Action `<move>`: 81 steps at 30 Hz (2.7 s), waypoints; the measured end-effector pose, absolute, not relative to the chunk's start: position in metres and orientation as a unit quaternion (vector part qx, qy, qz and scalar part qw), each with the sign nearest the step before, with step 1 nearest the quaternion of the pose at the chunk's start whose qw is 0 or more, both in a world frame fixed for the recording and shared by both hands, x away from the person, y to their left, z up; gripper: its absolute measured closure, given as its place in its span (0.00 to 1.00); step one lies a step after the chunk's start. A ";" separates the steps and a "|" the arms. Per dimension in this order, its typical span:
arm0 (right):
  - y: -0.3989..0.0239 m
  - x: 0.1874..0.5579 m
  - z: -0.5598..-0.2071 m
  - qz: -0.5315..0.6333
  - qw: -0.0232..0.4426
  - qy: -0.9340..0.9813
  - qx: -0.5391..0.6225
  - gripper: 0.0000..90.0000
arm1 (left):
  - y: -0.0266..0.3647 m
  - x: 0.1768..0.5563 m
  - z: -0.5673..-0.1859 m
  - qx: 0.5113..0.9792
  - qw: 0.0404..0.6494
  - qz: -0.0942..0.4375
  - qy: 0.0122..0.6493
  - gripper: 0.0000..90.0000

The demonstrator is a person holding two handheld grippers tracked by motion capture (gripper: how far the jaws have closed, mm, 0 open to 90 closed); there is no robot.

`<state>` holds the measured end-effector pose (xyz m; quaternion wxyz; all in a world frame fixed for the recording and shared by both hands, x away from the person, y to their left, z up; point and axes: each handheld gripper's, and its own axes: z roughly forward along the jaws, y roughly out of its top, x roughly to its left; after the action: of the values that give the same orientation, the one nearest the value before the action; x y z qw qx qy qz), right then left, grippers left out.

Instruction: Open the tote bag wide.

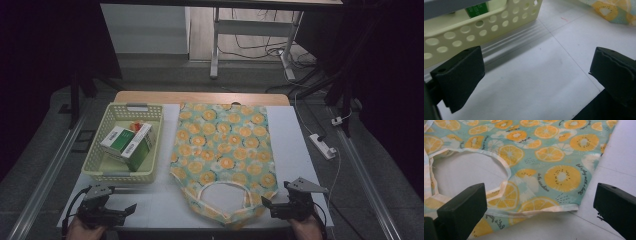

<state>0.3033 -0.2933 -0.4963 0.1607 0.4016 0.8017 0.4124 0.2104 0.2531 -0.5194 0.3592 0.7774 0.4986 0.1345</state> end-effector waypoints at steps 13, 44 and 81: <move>-0.291 0.304 -0.497 0.406 0.160 0.808 0.396 0.00 | 0.247 0.210 -0.520 0.790 0.342 0.139 0.489 0.00; -0.279 0.302 -0.492 0.399 0.152 0.832 0.353 0.00 | 0.247 0.211 -0.521 0.789 0.336 0.137 0.495 0.00; -0.223 0.295 -0.484 0.409 0.087 0.865 0.276 0.00 | 0.250 0.212 -0.521 0.785 0.345 0.126 0.499 0.00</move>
<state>0.2951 -0.2234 -0.4836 0.0866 0.2763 0.8655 0.4087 0.2115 0.2502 -0.5210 0.3448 0.7850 0.4989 0.1264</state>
